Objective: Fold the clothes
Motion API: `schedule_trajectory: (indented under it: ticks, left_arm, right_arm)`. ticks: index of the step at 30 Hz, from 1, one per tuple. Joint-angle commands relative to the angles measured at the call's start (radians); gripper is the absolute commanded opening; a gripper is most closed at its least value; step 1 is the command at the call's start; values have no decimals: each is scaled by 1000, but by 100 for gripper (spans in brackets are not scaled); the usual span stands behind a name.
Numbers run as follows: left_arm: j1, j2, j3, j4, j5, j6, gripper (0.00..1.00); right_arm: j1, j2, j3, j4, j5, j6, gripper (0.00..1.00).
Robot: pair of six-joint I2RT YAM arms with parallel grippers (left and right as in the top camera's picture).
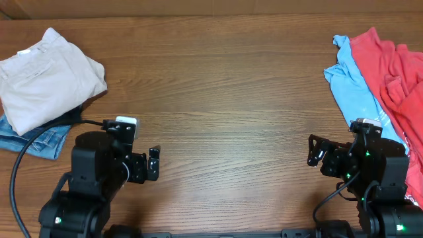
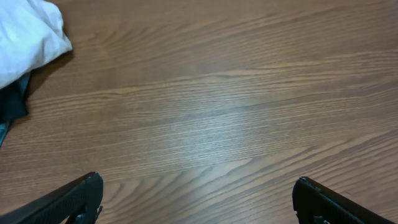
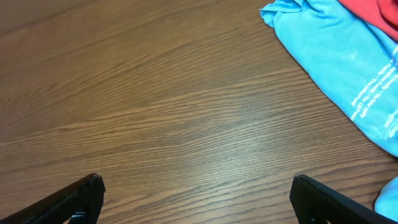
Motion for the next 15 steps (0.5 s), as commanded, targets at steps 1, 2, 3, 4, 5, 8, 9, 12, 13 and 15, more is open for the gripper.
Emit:
schedule_trajectory:
  ticks: [1,2,3,4,5,8,9,12,13,15]
  left_arm:
    - [-6,19,-5,3,-15,-21,100]
    - [-6,23,-5,3,-15,-21,100]
    - [-6,27,-5,2,-15,-21,100]
    - [-6,31,-5,0,-15,-21,100]
    - [-6,34,-5,0,-15,-21,100]
    - [-6,42,-5,-1,-15,-21,100]
    - [-6,43,-5,-1,-15,-21,100]
    - [-6,45,-5,-2,-15,-21,100]
    - [-6,45,-5,-2,-15,-21,100]
    - [-6,45,-5,-3,-15,-21,100]
  right_arm:
    - [-3,-6,-5,5,10,5,100]
    - [-3,-6,-5,5,10,5,100]
    - [-3,-6,-5,5,10,5,100]
    - [-3,-6,-5,5,10,5,100]
    - [-3,-6,-5,5,10,5,100]
    - [-3,-6,-5,5,10,5,100]
    - [-3,-6,-5,5,10,5,100]
    - [-3,-6,-5,5,10,5,100]
    - [-2,-7,-6,5,10,5,100]
    - [-3,-27,-9,3,10,5,100]
